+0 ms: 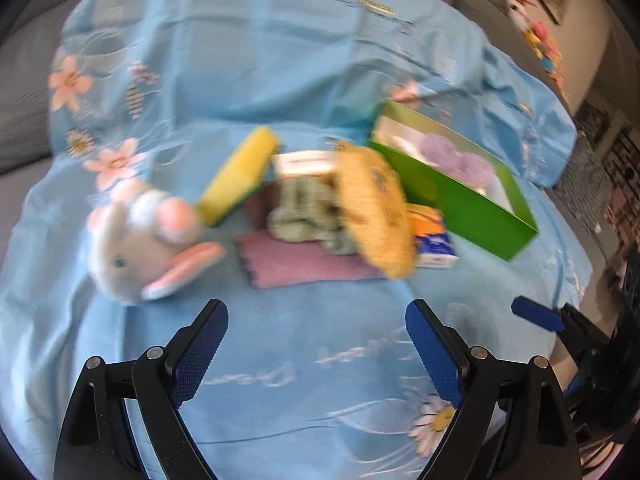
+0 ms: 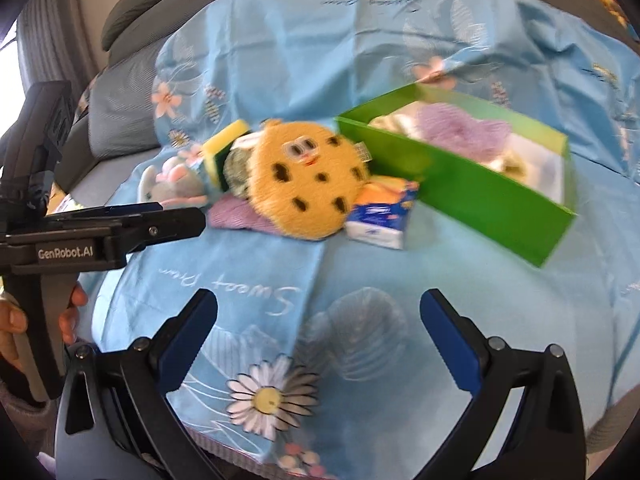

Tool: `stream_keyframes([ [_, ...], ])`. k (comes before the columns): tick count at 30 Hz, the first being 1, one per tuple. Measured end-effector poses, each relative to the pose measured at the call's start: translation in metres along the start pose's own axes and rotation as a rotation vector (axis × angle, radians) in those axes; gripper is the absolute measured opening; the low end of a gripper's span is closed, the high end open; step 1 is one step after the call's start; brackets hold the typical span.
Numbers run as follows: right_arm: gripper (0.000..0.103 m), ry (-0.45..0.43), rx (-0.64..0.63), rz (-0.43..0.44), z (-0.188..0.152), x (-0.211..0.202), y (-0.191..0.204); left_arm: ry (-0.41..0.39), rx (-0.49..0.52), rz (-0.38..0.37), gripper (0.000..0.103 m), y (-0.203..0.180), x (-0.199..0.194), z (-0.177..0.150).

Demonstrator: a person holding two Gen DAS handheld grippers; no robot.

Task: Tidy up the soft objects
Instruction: 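Reach the left tool to the grey plush mouse and grasp it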

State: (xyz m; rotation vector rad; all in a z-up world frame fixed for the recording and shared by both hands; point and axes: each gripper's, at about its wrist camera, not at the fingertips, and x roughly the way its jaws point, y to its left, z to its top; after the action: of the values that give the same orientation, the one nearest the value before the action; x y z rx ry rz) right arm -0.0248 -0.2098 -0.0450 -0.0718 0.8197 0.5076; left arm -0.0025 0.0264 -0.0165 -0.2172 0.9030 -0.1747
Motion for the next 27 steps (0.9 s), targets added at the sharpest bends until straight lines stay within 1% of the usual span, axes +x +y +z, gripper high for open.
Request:
stream_keyframes([
  [1, 0.102, 0.003, -0.015, 0.031, 0.002, 0.006, 0.008, -0.009, -0.015, 0.009, 0.091, 0.008, -0.002, 0.001],
  [5, 0.102, 0.018, -0.063, 0.131, 0.010, 0.031, 0.036, -0.055, -0.073, 0.097, 0.091, 0.048, -0.008, 0.010],
  [9, 0.102, 0.037, -0.106, 0.223, 0.026, 0.064, 0.072, -0.056, -0.121, 0.145, 0.091, 0.083, -0.001, 0.024],
  [10, 0.102, 0.037, -0.114, 0.237, 0.030, 0.072, 0.080, -0.039, -0.129, 0.155, 0.091, 0.094, 0.004, 0.029],
  [11, 0.102, 0.037, -0.122, 0.253, 0.035, 0.080, 0.087, -0.019, -0.139, 0.149, 0.091, 0.103, 0.010, 0.032],
  [13, 0.102, 0.039, -0.134, 0.282, 0.046, 0.099, 0.102, 0.021, -0.165, 0.109, 0.091, 0.118, 0.020, 0.036],
  [16, 0.102, 0.067, -0.119, 0.302, 0.062, 0.130, 0.116, 0.071, -0.202, 0.071, 0.091, 0.139, 0.037, 0.042],
  [19, 0.102, 0.090, -0.101, 0.317, 0.073, 0.155, 0.125, 0.115, -0.251, -0.034, 0.091, 0.152, 0.048, 0.046],
  [20, 0.102, 0.096, -0.100, 0.316, 0.076, 0.160, 0.127, 0.123, -0.264, -0.059, 0.091, 0.155, 0.051, 0.047],
  [23, 0.102, 0.132, -0.098, 0.333, 0.083, 0.180, 0.135, 0.152, -0.265, -0.067, 0.091, 0.158, 0.060, 0.049],
  [25, 0.102, 0.151, -0.102, 0.339, 0.087, 0.191, 0.141, 0.180, -0.282, -0.101, 0.091, 0.161, 0.066, 0.049],
  [26, 0.101, 0.155, -0.102, 0.347, 0.088, 0.195, 0.142, 0.180, -0.285, -0.102, 0.089, 0.161, 0.068, 0.049],
  [27, 0.100, 0.159, -0.100, 0.361, 0.090, 0.198, 0.144, 0.181, -0.285, -0.102, 0.081, 0.161, 0.069, 0.049],
])
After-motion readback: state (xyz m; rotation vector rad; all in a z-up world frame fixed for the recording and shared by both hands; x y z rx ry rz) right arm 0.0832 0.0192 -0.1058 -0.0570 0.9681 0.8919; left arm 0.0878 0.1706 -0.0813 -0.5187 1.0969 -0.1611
